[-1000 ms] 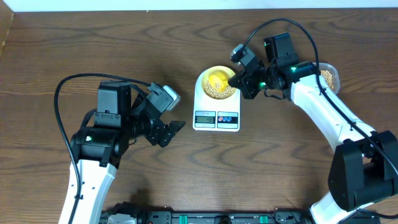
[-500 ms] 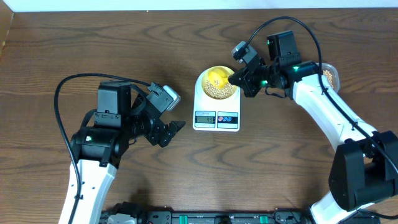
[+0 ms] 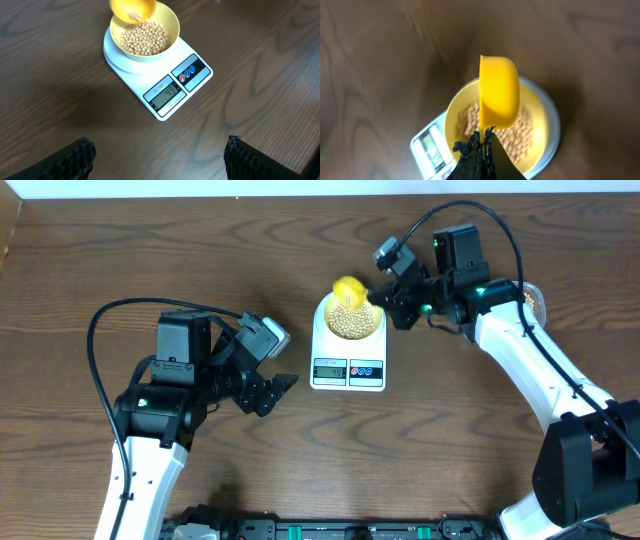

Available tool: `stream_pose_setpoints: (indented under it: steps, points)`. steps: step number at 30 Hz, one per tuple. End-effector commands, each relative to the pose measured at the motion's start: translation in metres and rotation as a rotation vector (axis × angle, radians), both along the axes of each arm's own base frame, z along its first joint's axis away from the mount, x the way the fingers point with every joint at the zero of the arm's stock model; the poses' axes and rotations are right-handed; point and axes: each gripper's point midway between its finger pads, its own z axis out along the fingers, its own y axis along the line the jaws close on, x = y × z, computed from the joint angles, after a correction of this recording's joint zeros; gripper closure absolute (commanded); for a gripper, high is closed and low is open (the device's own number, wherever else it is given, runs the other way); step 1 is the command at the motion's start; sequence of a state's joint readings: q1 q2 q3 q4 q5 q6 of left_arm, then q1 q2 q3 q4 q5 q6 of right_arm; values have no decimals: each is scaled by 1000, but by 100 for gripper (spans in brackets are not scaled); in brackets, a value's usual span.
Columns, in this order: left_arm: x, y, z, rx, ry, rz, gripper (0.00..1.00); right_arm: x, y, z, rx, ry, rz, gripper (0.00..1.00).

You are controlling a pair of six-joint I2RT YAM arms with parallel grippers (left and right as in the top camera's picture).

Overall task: Scoop item into bowl and weigh 50g on scale
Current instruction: 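Lift the scoop holding a few soybeans above the bowl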

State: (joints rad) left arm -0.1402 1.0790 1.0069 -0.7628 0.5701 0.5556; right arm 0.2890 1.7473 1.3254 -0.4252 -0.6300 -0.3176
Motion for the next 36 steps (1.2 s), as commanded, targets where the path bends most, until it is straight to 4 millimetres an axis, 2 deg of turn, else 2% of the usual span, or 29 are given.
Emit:
stream_pose_setpoints:
  steps: [1,8,15,21,27,33,36]
  points:
    - [-1,1,-2,6,1,-5,15,5,-2,16,15,-63,2,99]
    - [-1,1,-2,6,1,-5,16,-9,-6,2,-12,29,2,99]
    - [-1,1,-2,6,1,-5,16,2,-3,11,-12,-67,20,99]
    - [-1,1,-2,6,1,-5,16,-6,-8,1,-41,-9,12,99]
    - [-1,1,-2,6,1,-5,15,8,-4,14,-26,-106,16,99]
    - [-1,1,-2,6,1,-5,15,-5,-9,-1,-58,-19,13,99]
    - [-1,1,-2,6,1,-5,15,0,-9,2,-62,-46,4,99]
